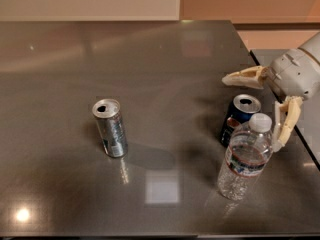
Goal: Move pepsi can near water bottle
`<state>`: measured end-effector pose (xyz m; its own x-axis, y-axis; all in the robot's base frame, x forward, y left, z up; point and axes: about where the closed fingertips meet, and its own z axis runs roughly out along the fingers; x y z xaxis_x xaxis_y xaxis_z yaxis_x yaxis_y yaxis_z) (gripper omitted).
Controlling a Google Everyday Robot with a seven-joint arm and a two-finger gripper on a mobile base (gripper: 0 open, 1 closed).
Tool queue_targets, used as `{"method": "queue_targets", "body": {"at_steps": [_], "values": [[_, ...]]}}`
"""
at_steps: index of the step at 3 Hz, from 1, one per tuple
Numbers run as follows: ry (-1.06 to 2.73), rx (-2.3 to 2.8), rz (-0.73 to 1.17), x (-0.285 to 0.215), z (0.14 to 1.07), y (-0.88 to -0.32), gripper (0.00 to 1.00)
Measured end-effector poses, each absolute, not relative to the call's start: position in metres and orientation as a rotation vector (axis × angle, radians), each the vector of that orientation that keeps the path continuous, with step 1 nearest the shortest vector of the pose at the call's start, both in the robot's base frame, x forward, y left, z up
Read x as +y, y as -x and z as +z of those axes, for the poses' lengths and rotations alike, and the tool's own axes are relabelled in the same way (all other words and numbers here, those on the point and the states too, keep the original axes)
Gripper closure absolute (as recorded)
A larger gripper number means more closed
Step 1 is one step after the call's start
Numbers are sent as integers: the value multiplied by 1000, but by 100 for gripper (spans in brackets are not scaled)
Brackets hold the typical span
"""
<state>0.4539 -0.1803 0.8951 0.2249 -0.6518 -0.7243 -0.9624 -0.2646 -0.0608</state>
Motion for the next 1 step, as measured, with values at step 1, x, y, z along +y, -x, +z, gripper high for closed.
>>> {"method": "queue_targets", "body": {"at_steps": [1], "values": [[1996, 1481, 804, -180, 895, -454, 0]]}}
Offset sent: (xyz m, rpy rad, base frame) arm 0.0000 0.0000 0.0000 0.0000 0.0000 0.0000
